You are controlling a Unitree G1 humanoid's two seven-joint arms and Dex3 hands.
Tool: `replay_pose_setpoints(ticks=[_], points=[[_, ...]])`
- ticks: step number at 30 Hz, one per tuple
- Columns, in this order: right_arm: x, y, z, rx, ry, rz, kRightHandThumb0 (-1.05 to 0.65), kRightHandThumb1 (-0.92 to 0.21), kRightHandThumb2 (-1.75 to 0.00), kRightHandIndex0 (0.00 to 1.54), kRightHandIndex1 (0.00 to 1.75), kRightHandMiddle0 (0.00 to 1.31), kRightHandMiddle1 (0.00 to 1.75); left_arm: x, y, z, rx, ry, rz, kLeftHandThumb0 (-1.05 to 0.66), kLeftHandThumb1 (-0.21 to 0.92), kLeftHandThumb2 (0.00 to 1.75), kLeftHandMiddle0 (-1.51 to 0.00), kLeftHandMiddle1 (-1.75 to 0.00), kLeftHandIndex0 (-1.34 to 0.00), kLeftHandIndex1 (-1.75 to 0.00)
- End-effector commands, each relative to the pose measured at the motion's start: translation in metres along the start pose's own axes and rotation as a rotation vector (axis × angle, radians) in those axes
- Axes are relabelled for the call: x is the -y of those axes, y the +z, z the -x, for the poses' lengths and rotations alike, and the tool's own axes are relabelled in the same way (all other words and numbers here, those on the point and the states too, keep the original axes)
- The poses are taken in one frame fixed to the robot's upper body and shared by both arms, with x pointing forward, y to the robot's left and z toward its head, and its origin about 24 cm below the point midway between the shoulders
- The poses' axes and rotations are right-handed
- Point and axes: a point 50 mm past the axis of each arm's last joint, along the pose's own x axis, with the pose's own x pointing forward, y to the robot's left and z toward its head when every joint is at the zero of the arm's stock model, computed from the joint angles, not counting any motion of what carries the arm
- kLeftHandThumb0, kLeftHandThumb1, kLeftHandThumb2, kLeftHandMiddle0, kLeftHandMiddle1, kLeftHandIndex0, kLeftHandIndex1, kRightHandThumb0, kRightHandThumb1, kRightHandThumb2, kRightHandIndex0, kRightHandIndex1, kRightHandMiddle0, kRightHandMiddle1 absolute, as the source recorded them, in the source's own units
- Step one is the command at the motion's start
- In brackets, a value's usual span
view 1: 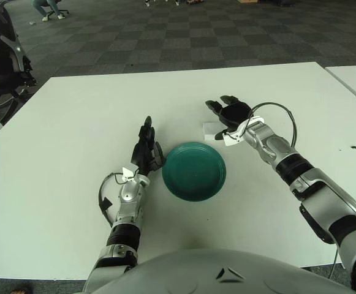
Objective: Put the charger into the plate.
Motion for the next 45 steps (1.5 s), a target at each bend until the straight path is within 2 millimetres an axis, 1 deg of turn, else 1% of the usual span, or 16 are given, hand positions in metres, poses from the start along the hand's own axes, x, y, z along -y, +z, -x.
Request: replay_pose_setpoints(ticks=[1,11,17,26,36,39,45], points=[[0.009,-0.006,-0.006,-0.012,0.017,0.044,-0.95,-0.92,-0.52,0.08,0.01,0.00,0.05,0.004,-0.049,0.051,-0.219,0.103,0.109,-0.96,0.92,1.11,0.00,0.00,0.00,-0.18],[0.011,-0.014,-0.014,-0.045,0.044,0.059,-0.93,-0.92,-0.54,0.10,0.01,0.00,0.05,0.004,-0.050,0.051,-0.215,0.105,0.101,-0.96,0.92,1.10,0.00,0.00,0.00,-0.21],[0.010,-0.015,-0.017,-0.051,0.046,0.065,-0.92,-0.92,-0.54,0.12,0.01,0.00,0.05,0.004,-0.050,0.051,-0.218,0.107,0.105,-0.97,0.92,1.09,0.00,0.00,0.00,-0.24],[0.010,-0.014,-0.021,-0.055,0.055,0.059,-0.91,-0.92,-0.52,0.13,0.02,0.00,0.04,0.005,-0.051,0.052,-0.226,0.106,0.106,-0.98,0.92,1.09,0.00,0.00,0.00,-0.23],[0.010,-0.008,-0.023,-0.052,0.074,0.029,-0.90,-0.92,-0.52,0.11,0.00,0.01,0.06,0.006,-0.050,0.052,-0.224,0.096,0.114,-0.98,0.92,1.10,0.00,0.00,0.00,-0.23],[0.011,-0.006,-0.023,-0.050,0.080,0.014,-0.91,-0.92,-0.53,0.11,0.00,0.00,0.06,0.006,-0.051,0.052,-0.224,0.096,0.118,-0.98,0.92,1.10,0.00,0.00,0.00,-0.25],[0.013,-0.003,-0.022,-0.040,0.087,0.000,-0.94,-0.92,-0.57,0.11,0.00,0.00,0.06,0.006,-0.050,0.052,-0.221,0.096,0.091,-0.98,0.92,1.10,0.00,0.00,0.00,-0.22]])
